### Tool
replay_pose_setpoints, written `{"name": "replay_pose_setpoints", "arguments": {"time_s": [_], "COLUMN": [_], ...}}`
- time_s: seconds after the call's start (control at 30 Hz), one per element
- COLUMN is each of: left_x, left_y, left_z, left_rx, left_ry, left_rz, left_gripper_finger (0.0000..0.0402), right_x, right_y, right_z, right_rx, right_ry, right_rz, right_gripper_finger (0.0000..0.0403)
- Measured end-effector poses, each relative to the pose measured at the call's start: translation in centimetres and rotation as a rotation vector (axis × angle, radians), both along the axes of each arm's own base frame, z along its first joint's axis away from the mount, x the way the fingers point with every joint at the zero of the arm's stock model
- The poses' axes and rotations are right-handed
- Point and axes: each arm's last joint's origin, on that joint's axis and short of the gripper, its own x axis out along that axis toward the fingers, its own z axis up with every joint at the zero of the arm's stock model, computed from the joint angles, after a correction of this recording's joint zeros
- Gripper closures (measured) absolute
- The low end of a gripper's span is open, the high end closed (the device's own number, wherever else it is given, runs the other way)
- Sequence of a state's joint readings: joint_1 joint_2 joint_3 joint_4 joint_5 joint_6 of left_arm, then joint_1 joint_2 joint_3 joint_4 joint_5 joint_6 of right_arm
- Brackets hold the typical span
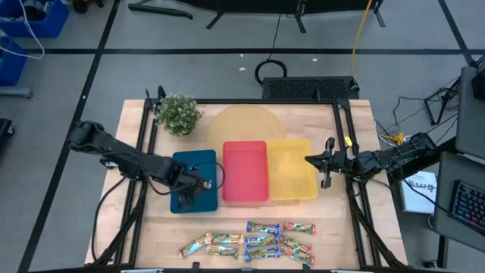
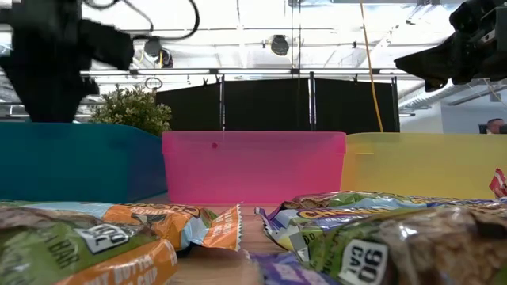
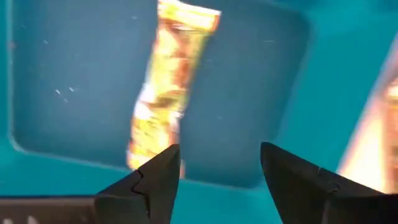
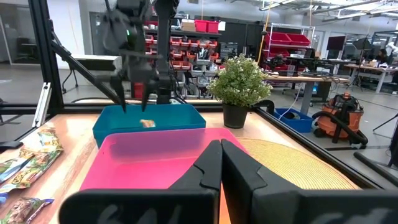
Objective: Pick and place Granola Bars by type
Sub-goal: Put the yellow granola bar into the blue bin
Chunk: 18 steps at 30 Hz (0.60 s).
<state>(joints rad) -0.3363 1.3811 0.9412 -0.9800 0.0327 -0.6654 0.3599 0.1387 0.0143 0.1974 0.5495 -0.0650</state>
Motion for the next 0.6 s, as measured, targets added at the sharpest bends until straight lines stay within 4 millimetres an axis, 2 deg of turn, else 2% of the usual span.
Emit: {"name": "replay_pose_setpoints", "arguments": {"time_s": [0.13, 0.23, 0.47, 0.6], "left_x": [1.1, 1.4, -0.3, -1.0], "left_y": [-0.7, -2.2, -8.0, -11.9], "left_z": [3.6, 5.1, 4.6, 3.9], "left_rx": [-0.094, -0.132, -0.182, -0.23], "left_ry": [-0.06, -0.122, -0.125, -0.207], "left_rz": [0.137, 0.279, 0.301, 0.29], "left_gripper_finger": [0.0171, 0.0184, 0.0224, 0.023], "right_x": [0.0, 0.0, 0.0, 0.0], "right_y": [0.0, 0.0, 0.0, 0.0], "right_z": [0.0, 0.0, 0.0, -0.1], "right_rx": [-0.001, -0.002, -0.005, -0.006], "right_ry": [0.0, 0.0, 0.005, 0.007], "right_rz": [0.0, 0.0, 0.0, 0.0], "right_gripper_finger": [0.0403, 0.0403, 0.0403, 0.0403]}}
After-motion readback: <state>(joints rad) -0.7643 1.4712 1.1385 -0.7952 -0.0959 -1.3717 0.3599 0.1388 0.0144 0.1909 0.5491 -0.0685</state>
